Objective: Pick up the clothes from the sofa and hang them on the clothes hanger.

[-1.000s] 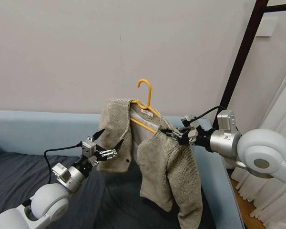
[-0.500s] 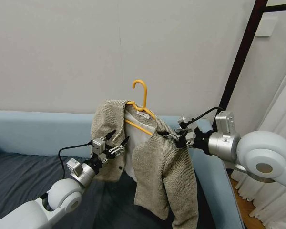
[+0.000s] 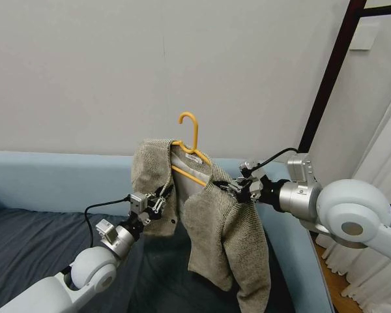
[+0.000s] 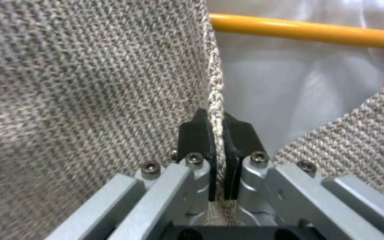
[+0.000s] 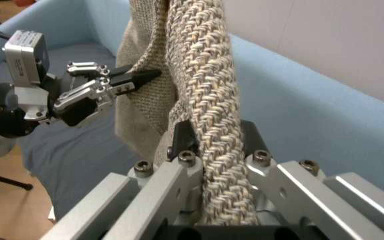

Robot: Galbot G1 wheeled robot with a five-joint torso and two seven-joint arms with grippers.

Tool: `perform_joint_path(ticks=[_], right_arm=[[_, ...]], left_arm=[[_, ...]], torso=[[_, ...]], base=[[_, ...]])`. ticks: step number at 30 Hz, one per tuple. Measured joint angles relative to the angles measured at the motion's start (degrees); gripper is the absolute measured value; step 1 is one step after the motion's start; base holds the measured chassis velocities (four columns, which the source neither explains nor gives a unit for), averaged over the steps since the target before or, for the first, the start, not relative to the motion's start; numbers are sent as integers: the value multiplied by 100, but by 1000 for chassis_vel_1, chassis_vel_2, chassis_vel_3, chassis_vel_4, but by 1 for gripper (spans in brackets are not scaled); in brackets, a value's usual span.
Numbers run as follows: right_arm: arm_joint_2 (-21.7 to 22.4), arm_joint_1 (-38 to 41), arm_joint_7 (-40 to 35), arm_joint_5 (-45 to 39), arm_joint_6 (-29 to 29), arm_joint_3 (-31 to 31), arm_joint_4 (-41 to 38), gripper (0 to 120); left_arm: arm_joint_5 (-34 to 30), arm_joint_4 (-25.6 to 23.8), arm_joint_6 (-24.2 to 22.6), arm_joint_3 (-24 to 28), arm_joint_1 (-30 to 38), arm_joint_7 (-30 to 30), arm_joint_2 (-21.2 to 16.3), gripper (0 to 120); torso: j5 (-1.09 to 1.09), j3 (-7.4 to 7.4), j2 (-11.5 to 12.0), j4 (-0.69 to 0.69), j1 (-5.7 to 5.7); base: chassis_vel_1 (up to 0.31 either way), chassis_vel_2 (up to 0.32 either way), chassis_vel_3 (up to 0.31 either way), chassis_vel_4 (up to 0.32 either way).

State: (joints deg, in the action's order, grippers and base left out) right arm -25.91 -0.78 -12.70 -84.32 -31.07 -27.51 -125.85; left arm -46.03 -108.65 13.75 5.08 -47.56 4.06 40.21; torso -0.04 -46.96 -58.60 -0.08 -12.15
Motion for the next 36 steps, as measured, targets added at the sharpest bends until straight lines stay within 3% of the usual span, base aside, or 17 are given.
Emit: perform_joint_path(ticks=[9, 27, 36], right_arm=[[-163, 43, -38, 596, -117, -177, 168, 4], [-399, 36, -299, 374, -230, -148, 234, 4], [-307, -70, -632, 233, -262, 12, 136, 4]], left_arm=[[-30, -220, -14, -25, -2, 47, -67, 1], [92, -622, -173, -406, -752, 197, -125, 1], [399, -918, -253, -933, -1377, 449, -290, 32]], torso=[[0, 0, 0, 1, 0], [-1, 0, 0, 0, 0], [0, 0, 0, 2, 0]], base=[[0, 0, 0, 0], [0, 0, 0, 0], [0, 0, 0, 0]])
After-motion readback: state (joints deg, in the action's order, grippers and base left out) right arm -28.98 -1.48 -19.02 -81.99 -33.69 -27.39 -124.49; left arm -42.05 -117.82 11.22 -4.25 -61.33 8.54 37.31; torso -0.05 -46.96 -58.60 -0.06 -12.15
